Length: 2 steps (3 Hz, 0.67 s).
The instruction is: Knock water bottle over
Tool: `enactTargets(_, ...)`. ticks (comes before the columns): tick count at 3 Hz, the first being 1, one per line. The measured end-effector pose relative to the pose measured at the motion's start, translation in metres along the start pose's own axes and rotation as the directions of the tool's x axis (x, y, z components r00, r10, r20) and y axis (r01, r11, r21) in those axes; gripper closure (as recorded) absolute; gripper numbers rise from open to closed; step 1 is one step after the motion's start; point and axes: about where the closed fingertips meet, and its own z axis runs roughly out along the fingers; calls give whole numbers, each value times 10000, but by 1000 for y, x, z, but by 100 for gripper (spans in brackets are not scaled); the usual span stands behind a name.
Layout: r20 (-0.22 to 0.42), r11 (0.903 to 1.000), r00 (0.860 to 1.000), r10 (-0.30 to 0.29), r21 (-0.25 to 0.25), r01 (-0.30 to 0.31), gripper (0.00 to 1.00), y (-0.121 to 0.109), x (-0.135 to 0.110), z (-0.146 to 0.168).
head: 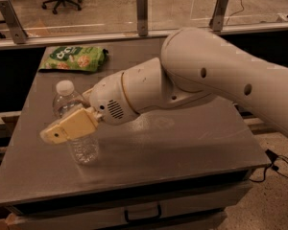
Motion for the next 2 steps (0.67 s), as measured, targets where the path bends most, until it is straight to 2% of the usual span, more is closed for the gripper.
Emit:
enactTargets(1,47,9991,10000,-66,412,64,65,-31,-13,-1)
enactTargets(2,-713,9895,9946,-752,1181,832,88,-69,-31,-20)
